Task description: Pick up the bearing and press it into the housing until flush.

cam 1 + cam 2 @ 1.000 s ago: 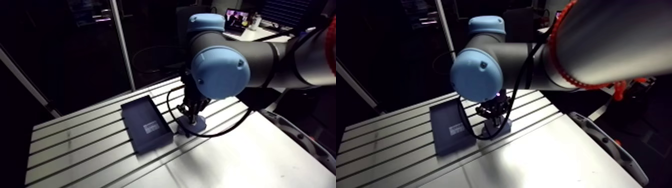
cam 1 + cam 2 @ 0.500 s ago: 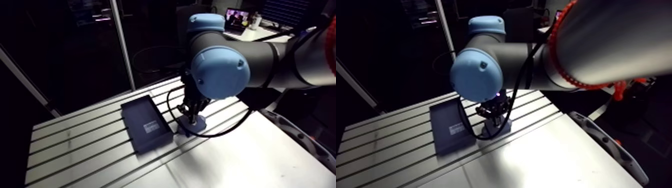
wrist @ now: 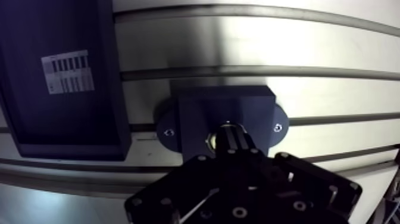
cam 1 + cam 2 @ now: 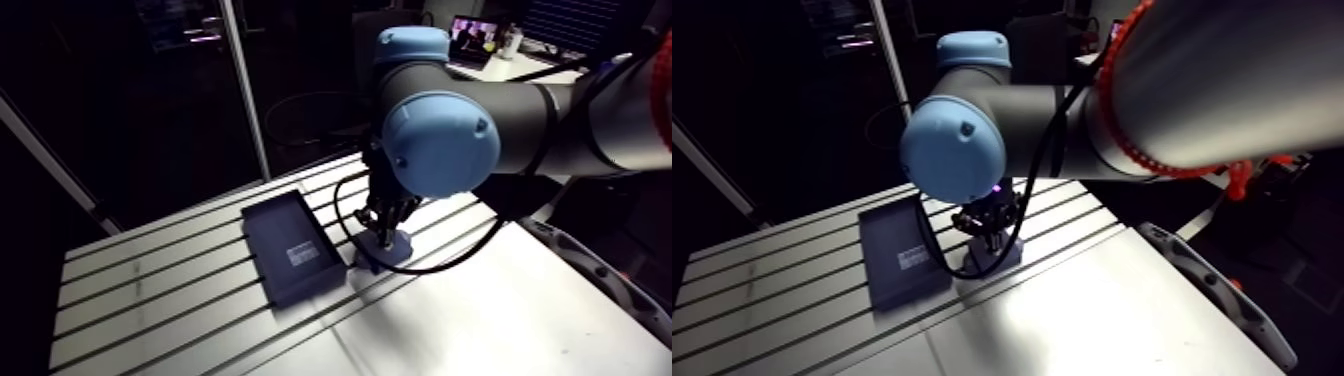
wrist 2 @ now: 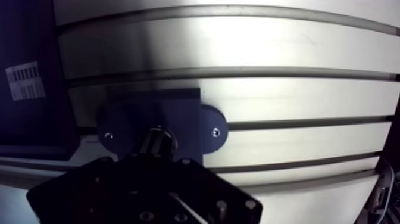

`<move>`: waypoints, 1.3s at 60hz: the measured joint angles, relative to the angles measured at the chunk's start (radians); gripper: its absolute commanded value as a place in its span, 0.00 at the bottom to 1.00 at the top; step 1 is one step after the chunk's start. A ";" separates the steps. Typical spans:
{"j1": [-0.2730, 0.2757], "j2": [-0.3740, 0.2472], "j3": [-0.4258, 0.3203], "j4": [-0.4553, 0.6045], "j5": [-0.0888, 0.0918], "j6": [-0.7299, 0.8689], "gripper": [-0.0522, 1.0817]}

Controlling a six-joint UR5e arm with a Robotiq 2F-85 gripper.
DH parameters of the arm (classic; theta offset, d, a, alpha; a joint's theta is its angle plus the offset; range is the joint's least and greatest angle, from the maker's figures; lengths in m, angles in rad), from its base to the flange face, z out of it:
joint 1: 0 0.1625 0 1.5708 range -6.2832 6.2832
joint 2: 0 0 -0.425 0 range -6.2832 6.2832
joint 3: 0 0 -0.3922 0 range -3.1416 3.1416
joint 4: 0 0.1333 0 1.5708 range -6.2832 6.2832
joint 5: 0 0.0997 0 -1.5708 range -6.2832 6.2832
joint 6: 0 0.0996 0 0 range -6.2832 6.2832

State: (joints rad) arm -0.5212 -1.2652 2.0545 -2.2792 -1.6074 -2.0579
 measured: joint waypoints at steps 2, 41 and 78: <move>0.000 0.000 -0.001 0.001 0.000 0.000 0.89; 0.005 -0.092 -0.075 0.147 0.008 0.001 0.23; 0.022 -0.185 -0.136 0.320 0.010 0.008 0.06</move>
State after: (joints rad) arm -0.4991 -1.4500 1.9183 -1.9594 -1.5970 -2.0495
